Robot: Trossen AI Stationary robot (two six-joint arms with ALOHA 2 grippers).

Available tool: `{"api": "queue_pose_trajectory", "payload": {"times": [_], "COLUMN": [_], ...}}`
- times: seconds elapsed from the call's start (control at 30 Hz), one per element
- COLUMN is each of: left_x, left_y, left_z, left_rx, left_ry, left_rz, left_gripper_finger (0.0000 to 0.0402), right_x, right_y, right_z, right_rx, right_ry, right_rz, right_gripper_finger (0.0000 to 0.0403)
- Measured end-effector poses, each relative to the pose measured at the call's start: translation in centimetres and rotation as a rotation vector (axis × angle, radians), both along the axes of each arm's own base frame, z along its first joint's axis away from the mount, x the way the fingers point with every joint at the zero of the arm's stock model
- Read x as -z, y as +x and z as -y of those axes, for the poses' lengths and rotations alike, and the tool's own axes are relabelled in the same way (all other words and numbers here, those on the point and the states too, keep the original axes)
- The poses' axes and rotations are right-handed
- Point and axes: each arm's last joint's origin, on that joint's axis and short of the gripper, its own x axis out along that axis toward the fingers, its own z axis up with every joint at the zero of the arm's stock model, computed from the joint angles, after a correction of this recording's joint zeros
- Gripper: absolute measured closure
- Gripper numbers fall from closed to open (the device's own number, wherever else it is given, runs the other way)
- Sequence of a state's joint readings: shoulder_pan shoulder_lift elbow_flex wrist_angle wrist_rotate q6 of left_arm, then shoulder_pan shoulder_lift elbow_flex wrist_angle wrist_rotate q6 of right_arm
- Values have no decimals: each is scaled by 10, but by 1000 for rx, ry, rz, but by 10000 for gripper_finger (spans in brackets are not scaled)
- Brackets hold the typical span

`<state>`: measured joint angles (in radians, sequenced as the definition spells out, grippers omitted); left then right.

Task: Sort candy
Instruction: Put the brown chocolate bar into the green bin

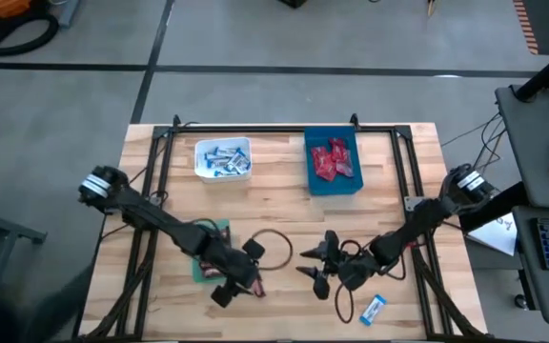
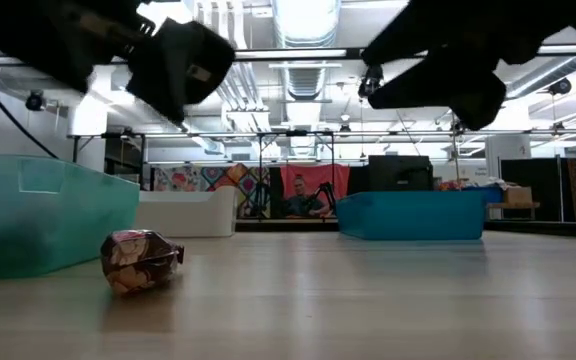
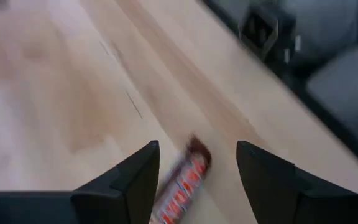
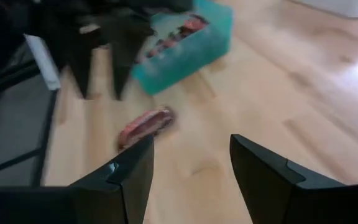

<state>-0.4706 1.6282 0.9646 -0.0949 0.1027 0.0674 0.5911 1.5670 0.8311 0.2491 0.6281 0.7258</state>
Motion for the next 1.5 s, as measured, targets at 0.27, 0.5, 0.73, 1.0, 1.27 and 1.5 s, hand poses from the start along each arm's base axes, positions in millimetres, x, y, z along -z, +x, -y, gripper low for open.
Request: {"api": "queue_pose_trajectory", "payload": {"times": [0.27,0.5,0.73,1.0,1.27,1.5], "left_x": [34,54,55,55,36,-22], "left_y": [18,20,20,19,21,13], "left_z": [15,14,14,13,14,11], "left_rx": [66,-6,-7,-7,-27,-76], "left_ry": [140,272,279,279,249,187], "left_rz": [-129,-167,-174,-178,-150,-127], "left_gripper_finger": [208,208,231,352,385,397], "right_x": [7,-1,-6,-6,-6,-6], "right_y": [4,11,15,17,17,17], "right_z": [-25,-40,-47,-48,-47,-47], "right_rx": [-41,-62,-62,-33,-23,-32], "right_ry": [13,-34,-123,-160,-196,-216], "right_rz": [-5,38,55,62,63,60], "right_gripper_finger": [202,202,202,202,202,202]}}
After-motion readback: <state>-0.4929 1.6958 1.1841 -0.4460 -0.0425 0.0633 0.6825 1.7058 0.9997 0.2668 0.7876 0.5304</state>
